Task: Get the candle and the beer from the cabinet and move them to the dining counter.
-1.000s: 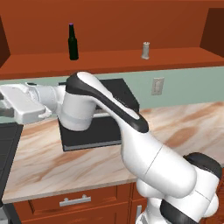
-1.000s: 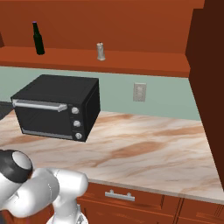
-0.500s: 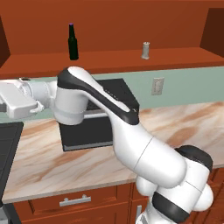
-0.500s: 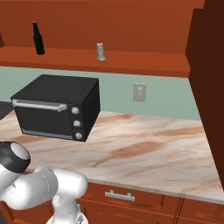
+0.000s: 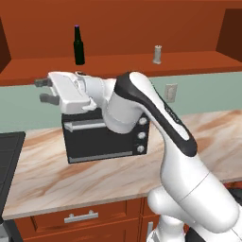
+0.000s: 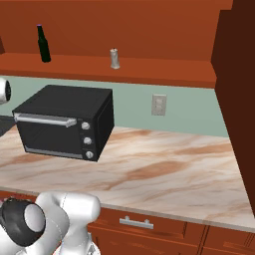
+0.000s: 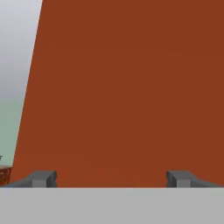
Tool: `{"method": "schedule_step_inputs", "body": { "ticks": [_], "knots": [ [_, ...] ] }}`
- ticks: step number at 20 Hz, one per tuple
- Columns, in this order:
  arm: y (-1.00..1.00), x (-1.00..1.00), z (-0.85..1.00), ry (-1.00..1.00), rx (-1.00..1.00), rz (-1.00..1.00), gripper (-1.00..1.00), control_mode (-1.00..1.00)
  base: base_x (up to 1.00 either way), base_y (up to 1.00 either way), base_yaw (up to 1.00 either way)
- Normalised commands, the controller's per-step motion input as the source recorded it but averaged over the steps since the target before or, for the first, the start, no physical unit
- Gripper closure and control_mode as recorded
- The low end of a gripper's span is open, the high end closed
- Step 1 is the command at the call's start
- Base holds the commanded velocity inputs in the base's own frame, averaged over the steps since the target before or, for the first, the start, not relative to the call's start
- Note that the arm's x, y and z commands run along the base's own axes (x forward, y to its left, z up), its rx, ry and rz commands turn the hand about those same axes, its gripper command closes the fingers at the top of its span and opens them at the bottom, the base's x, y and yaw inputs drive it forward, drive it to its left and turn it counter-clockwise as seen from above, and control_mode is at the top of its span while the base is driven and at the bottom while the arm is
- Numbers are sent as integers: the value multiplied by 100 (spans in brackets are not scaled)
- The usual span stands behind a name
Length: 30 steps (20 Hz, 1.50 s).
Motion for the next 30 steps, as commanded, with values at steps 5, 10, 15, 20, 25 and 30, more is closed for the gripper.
{"method": "schedule_step_inputs", "body": {
  "ticks": [5,10,15,20,25,30],
  "knots": [
    [-100,0,12,0,0,-27,-100,-100,0,0,0],
    [-90,0,4,0,-9,-29,-100,-100,0,0,0],
    [-84,0,1,0,-8,-34,-100,-100,0,0,0],
    [-70,0,10,2,-9,-38,-100,-100,0,0,0],
    [-48,0,17,8,-12,-41,-100,-100,0,0,0],
    [-55,0,28,11,-6,-42,-100,-100,0,0,0]
  ]
}}
